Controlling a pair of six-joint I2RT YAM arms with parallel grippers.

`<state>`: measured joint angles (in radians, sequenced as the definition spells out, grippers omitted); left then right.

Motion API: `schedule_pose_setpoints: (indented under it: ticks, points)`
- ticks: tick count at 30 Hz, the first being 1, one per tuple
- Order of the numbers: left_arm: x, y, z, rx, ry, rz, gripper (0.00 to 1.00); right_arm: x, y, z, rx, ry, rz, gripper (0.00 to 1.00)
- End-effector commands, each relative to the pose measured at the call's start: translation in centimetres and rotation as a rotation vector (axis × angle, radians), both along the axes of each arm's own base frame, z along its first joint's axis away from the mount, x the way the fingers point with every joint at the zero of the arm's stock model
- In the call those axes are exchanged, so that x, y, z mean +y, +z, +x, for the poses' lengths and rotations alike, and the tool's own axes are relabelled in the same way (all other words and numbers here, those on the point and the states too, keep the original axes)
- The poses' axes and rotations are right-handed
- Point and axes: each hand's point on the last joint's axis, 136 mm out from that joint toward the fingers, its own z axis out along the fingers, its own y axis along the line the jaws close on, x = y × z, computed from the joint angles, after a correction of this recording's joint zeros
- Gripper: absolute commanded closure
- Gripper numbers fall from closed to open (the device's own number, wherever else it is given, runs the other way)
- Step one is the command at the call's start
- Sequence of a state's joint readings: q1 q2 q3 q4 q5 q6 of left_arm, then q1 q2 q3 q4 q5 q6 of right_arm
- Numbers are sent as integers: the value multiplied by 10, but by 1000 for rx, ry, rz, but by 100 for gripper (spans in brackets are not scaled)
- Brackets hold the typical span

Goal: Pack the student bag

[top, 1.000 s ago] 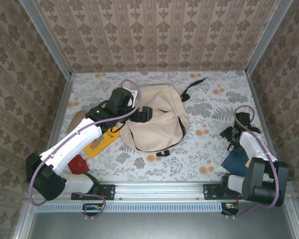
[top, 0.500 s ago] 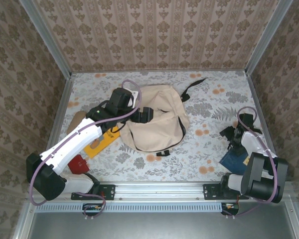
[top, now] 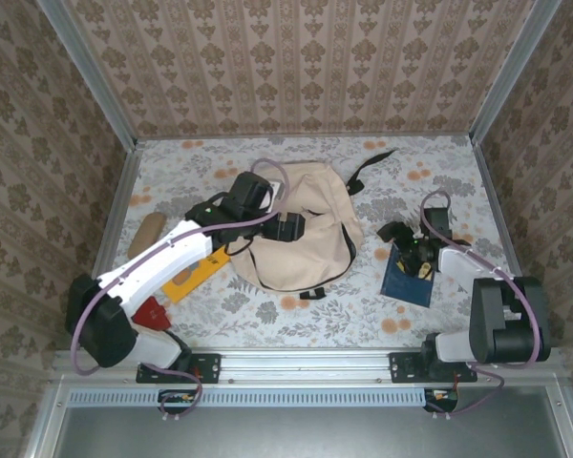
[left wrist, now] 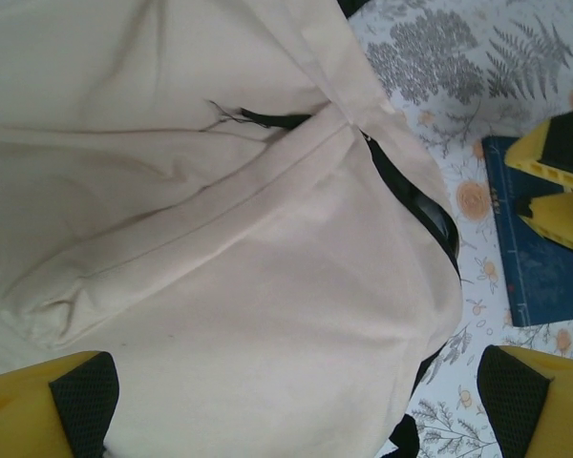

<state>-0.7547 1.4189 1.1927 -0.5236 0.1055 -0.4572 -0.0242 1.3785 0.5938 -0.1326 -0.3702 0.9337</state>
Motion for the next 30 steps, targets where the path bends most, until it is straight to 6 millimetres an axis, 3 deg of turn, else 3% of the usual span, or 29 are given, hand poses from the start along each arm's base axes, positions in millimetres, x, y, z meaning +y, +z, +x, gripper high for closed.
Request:
schedule_pose_setpoints:
  ticks: [1, 4, 8, 12, 15, 23, 30]
  points:
    - [-21, 13, 0, -6, -19, -32, 0, 20, -14, -17, 91, 27, 95, 9]
    - [-41, 8, -5, 15, -48, -35, 0, 13, 10, -17, 49, 83, 6, 9]
    - [-68, 0, -11, 57, -72, -53, 3, -33, 31, -33, 60, 75, -270, 8]
    - [-95, -7, -19, 94, -90, -65, 6, -84, 28, -61, 168, 8, -436, 7]
    - [-112, -9, -24, 106, -110, -74, 8, -100, 19, -72, 210, -21, -441, 7]
    - [-144, -20, -30, 161, -141, -94, 19, -100, -8, -73, 273, -6, -418, 32]
    - [-165, -31, -35, 211, -168, -89, 35, -81, -14, -69, 252, 45, -332, 52]
